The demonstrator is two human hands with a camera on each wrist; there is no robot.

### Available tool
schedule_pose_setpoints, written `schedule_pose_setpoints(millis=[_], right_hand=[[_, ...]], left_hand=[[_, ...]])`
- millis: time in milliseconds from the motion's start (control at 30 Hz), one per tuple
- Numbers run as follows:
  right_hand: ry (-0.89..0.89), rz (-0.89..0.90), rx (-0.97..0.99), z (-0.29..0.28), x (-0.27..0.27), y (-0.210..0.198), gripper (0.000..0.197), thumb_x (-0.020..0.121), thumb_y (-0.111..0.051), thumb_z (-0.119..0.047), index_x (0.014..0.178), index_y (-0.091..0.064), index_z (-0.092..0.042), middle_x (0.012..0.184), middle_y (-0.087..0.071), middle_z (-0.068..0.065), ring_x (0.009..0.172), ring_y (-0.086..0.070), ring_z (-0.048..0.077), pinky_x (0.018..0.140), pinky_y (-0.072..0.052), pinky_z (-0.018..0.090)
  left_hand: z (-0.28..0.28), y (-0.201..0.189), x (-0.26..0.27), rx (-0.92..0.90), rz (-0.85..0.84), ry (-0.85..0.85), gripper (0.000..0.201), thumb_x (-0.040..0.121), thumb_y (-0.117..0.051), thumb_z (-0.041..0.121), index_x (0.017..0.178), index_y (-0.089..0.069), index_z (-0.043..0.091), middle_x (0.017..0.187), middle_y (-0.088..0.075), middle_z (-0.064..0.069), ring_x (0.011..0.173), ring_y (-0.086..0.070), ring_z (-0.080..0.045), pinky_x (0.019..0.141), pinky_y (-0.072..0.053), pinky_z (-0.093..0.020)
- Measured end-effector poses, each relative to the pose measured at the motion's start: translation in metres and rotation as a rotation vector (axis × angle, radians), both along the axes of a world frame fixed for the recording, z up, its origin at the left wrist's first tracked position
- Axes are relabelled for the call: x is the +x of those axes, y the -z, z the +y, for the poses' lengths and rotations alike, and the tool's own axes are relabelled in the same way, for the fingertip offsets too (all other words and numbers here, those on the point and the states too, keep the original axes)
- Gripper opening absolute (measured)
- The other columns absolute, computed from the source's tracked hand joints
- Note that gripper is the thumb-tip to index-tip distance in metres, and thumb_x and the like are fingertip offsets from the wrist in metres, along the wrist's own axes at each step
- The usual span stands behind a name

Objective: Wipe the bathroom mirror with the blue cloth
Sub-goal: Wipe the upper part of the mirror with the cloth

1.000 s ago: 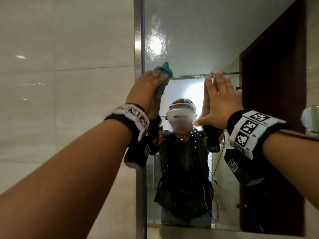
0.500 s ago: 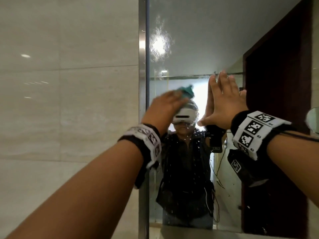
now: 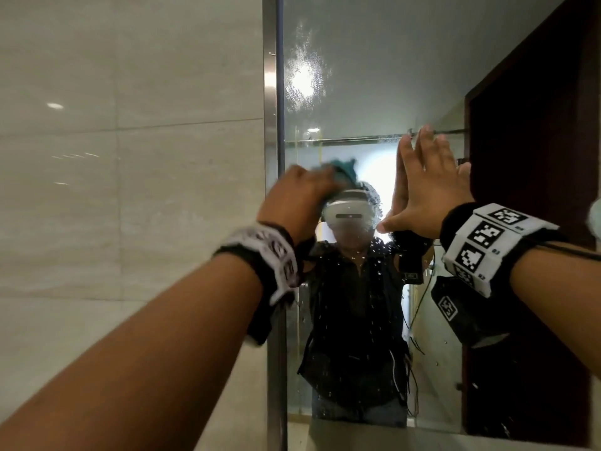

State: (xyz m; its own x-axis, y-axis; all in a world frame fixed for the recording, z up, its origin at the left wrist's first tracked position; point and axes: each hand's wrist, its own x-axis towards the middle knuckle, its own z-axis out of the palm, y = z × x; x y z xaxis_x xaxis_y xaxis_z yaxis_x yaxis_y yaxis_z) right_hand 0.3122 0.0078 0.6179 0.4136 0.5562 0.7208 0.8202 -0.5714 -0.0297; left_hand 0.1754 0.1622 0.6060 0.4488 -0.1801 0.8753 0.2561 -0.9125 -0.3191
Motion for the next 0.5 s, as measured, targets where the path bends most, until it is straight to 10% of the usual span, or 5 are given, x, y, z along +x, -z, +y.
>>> schedule_pose_setpoints(millis=[200, 400, 500], right_hand=[[0.000, -0.003, 0.000, 0.000, 0.003, 0.001, 0.141, 0.055, -0.081, -0.058, 0.146, 0.021, -0.023, 0.151, 0.032, 0.003, 0.140, 0.025, 0.025, 0.112, 0.001, 0.057], [-0.001, -0.008, -0.018, -0.003, -0.001, 0.000, 0.136, 0.061, -0.080, -0.054, 0.145, 0.023, -0.024, 0.151, 0.033, 0.004, 0.140, 0.025, 0.025, 0.113, 0.000, 0.056], [0.015, -0.005, 0.007, -0.019, 0.003, 0.003, 0.138, 0.057, -0.082, -0.054, 0.145, 0.022, -0.028, 0.152, 0.030, 0.003, 0.141, 0.020, 0.027, 0.110, -0.002, 0.059]], left_hand=[[-0.004, -0.014, 0.018, -0.127, -0.300, 0.055, 0.027, 0.078, -0.064, -0.002, 0.100, -0.071, 0.011, 0.117, -0.065, -0.012, 0.090, -0.065, -0.032, 0.084, -0.053, -0.039], [-0.015, 0.096, 0.035, -0.044, -0.083, 0.007, 0.048, 0.066, -0.079, 0.007, 0.111, -0.068, 0.021, 0.122, -0.063, -0.005, 0.097, -0.061, -0.039, 0.081, -0.053, -0.047], [-0.025, 0.080, 0.028, -0.085, 0.093, -0.035, 0.044, 0.081, -0.069, 0.015, 0.123, -0.061, 0.027, 0.136, -0.054, 0.002, 0.117, -0.050, -0.032, 0.099, -0.044, -0.043]])
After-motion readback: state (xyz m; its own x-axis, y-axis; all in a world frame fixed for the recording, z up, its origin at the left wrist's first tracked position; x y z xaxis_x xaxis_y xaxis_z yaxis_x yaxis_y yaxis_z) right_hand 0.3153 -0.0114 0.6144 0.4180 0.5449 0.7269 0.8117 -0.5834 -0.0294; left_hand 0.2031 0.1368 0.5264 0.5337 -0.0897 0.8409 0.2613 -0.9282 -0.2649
